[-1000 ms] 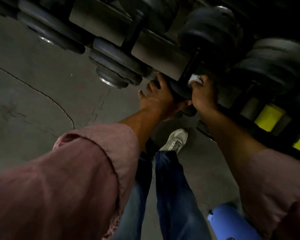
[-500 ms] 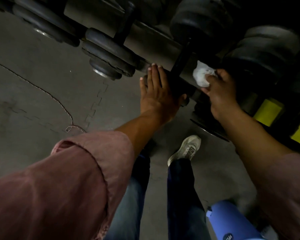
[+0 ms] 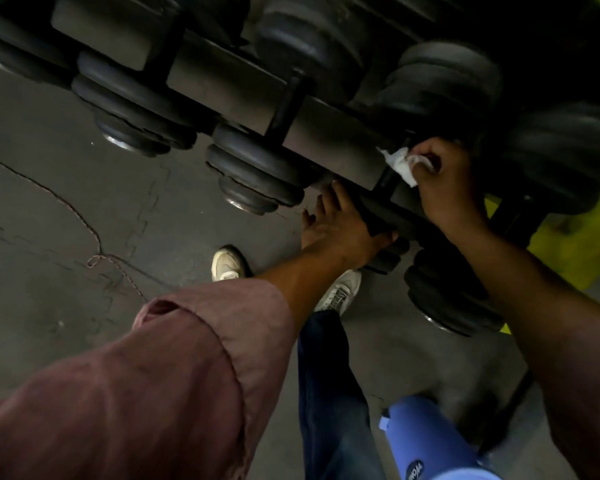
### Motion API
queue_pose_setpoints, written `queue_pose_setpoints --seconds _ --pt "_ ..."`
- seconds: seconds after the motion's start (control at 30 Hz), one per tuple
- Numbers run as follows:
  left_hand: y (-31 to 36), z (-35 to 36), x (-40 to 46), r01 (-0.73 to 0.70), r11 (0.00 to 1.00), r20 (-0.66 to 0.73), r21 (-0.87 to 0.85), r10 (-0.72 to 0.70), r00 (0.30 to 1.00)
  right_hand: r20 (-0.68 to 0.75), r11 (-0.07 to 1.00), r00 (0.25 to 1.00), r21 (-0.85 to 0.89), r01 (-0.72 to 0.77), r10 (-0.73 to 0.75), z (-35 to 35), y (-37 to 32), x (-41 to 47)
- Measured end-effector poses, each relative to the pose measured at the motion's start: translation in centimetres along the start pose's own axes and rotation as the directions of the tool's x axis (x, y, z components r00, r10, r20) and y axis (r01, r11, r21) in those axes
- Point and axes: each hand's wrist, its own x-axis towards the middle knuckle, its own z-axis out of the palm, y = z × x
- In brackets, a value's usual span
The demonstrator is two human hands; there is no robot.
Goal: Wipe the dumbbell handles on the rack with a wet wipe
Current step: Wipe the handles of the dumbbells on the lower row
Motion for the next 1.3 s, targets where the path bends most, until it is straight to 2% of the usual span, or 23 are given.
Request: queue_pose_setpoints --seconds 0.1,0.17,0.23,0.3,0.5,0.6,0.7,0.77,0.9,0.97,1.1,1.17,1.23,1.3 --pt "0.6 1.1 0.4 0.062 0.998 -0.026 -0.002 -0.062 0.998 0.046 0.995 0.997 -0.067 0.071 -0.068 0.1 0.5 0.2" --pt "0.7 1.6 0.6 0.077 0.997 -0.052 -0.007 -0.078 0.996 0.13 0.983 0.984 -0.118 0.137 -0.122 0.2 0.6 0.0" --pt "0.7 1.8 0.7 0.074 0.997 -0.058 -0.009 -0.075 0.995 0.279 0.954 0.947 -0.204 0.22 -0.158 0.2 0.8 -0.3" --pt "0.7 1.9 0.5 0.07 0.998 -0.065 -0.005 -0.07 0.995 0.408 0.939 0.899 -0.219 0.267 -0.16 0.1 1.2 -0.3" --pt "0.8 1.9 0.4 0.054 0.998 -0.115 -0.017 -0.056 0.992 0.549 0.895 0.809 -0.225 0.384 -0.209 -0.7 2.4 0.9" --pt "0.7 2.0 0.3 0.046 0.999 -0.139 -0.019 -0.048 0.989 0.513 0.841 0.811 -0.274 0.466 -0.281 -0.7 2.3 0.9" --pt "0.8 2.0 0.3 0.047 0.999 -0.122 -0.009 -0.047 0.991 0.38 0.845 0.881 -0.338 0.415 -0.281 -0.8 2.1 0.8" --pt "0.8 1.9 0.3 0.039 0.999 -0.117 -0.001 -0.039 0.992 0.347 0.854 0.897 -0.341 0.393 -0.275 -0.6 2.0 0.9" --pt "0.7 1.9 0.1 0.033 0.999 -0.121 -0.013 -0.035 0.992 0.548 0.898 0.816 -0.243 0.367 -0.185 -0.5 1.6 0.7" --pt "0.6 1.9 0.1 0.033 0.999 -0.119 -0.012 -0.034 0.992 0.563 0.892 0.808 -0.26 0.37 -0.172 -0.9 1.5 0.7" --pt "0.4 1.9 0.4 0.023 1.0 -0.112 -0.004 -0.023 0.993 0.378 0.877 0.901 -0.332 0.348 -0.215 -1.0 1.3 0.7" --pt "0.3 2.0 0.4 0.021 1.0 -0.113 -0.005 -0.022 0.993 0.314 0.872 0.921 -0.355 0.338 -0.229 -0.9 1.6 0.6" --pt "0.3 2.1 0.4 0.015 1.0 -0.119 -0.009 -0.016 0.993 0.391 0.864 0.888 -0.331 0.38 -0.241 -0.8 2.0 0.7" --pt "0.3 2.2 0.4 0.01 1.0 -0.136 -0.021 -0.013 0.991 0.534 0.856 0.816 -0.294 0.426 -0.222 -0.8 2.2 0.8"
